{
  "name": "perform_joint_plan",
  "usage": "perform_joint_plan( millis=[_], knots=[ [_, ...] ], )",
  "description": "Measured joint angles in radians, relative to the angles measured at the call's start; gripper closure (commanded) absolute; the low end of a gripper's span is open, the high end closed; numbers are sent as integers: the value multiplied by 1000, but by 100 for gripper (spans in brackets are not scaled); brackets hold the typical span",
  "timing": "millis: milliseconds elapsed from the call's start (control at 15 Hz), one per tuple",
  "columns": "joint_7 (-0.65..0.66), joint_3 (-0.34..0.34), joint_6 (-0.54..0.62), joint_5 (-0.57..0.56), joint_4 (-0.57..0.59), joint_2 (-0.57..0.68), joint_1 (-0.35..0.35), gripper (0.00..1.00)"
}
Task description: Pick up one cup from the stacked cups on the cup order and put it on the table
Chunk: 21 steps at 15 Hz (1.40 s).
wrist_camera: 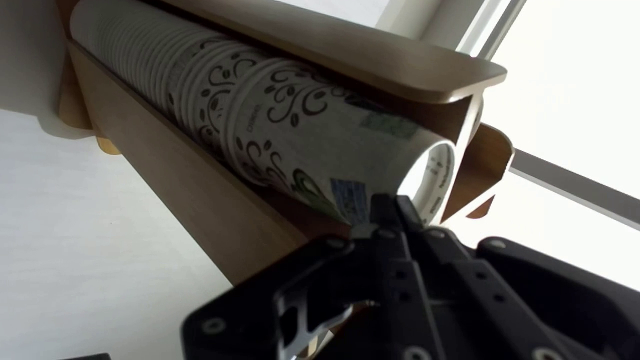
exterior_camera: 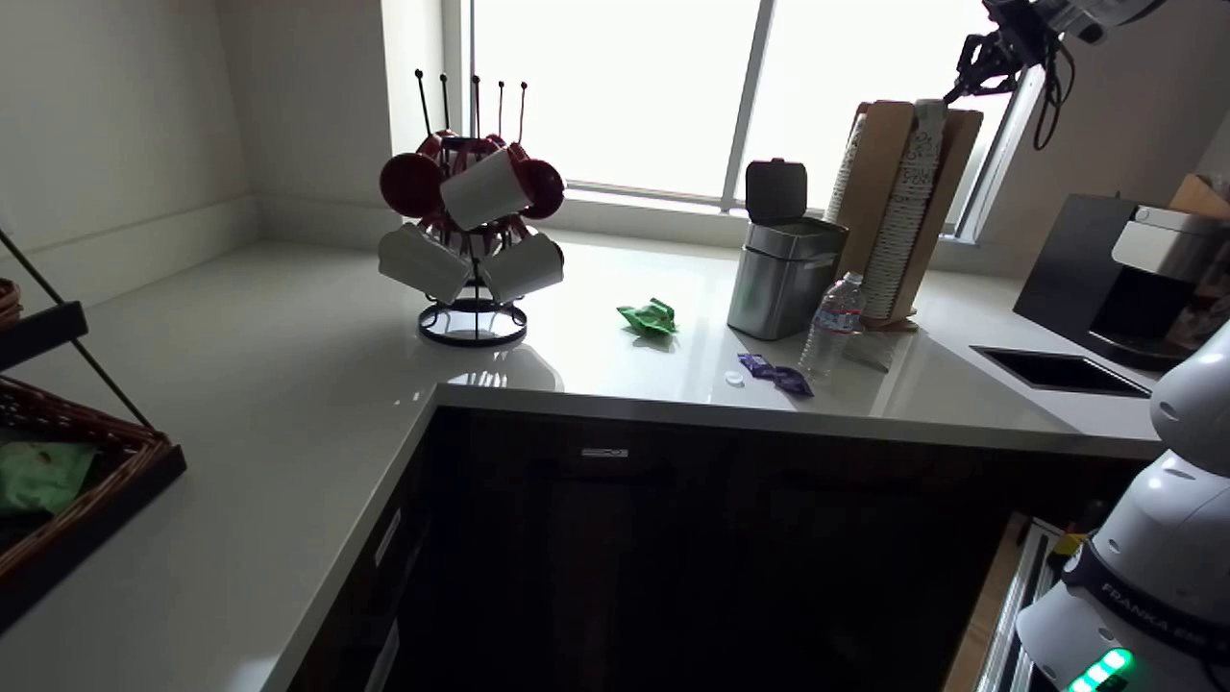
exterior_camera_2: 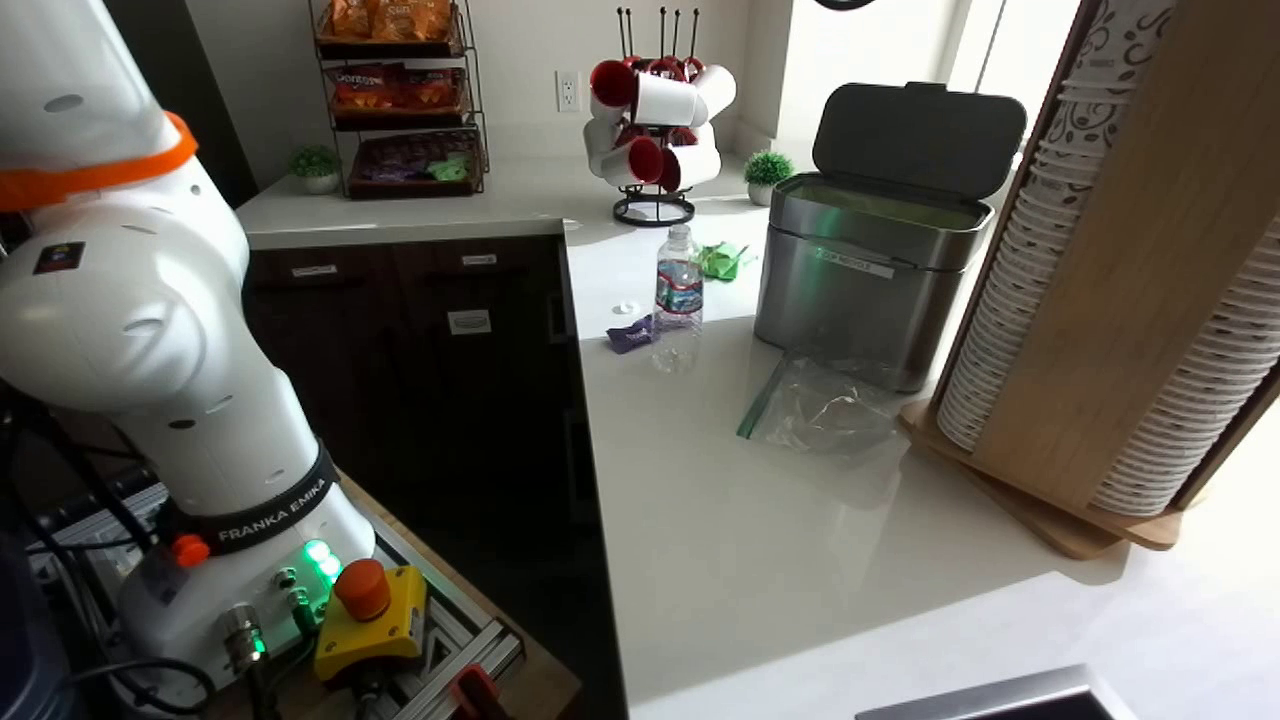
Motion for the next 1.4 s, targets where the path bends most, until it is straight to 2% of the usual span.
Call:
perform_joint_plan(
  millis=[533,1400],
  knots=[
    [-10,0,0,0,0,-27,0,99],
    [-36,8,0,-22,-4,-139,0,99]
  ],
)
